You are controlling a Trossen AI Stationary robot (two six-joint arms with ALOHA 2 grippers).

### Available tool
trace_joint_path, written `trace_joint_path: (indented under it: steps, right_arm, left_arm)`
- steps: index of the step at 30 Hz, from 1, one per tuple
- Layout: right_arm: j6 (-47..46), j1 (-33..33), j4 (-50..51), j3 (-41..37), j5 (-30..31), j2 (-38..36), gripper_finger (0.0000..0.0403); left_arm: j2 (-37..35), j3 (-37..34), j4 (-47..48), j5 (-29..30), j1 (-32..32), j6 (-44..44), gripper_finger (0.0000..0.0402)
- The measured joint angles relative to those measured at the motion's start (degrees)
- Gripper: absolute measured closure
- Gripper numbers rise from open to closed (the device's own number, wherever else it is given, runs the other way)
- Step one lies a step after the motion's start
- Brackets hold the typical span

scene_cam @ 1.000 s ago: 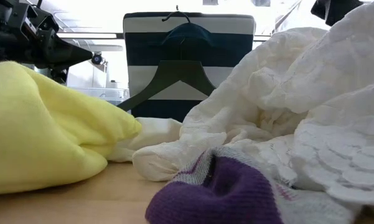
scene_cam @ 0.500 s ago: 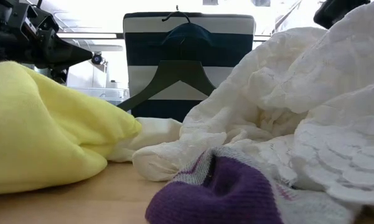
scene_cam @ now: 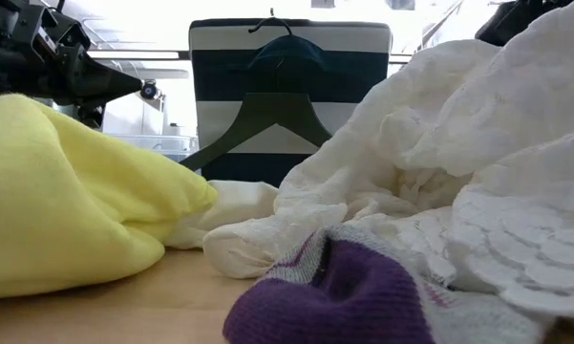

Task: Pick & Place Cloths
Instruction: Put the white dress into the blue laundry organizer

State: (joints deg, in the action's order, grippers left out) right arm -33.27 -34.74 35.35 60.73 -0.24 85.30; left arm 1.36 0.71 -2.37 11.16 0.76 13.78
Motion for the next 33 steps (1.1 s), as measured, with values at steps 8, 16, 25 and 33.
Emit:
trace_joint_path:
  steps: [8,16,25,33]
  right_arm:
    - [0.1,0.3,-3.6,0.0,-5.6,6.1,0.0063]
    - [2.0,0.2,-7.1,0.1,-2.1,13.7,0.0052]
    - [3.6,0.2,-7.1,0.2,2.8,17.5,0.0053]
    - [7.6,0.3,-3.1,0.5,6.2,20.4,0.007]
  left_arm:
    - [0.0,0.0,0.0,0.0,0.0,0.0,0.0391]
    - [0.0,0.0,0.0,0.0,0.0,0.0,0.0391]
    - [0.0,0.0,0.0,0.0,0.0,0.0,0.0391]
    - [0.0,0.0,0.0,0.0,0.0,0.0,0.0391]
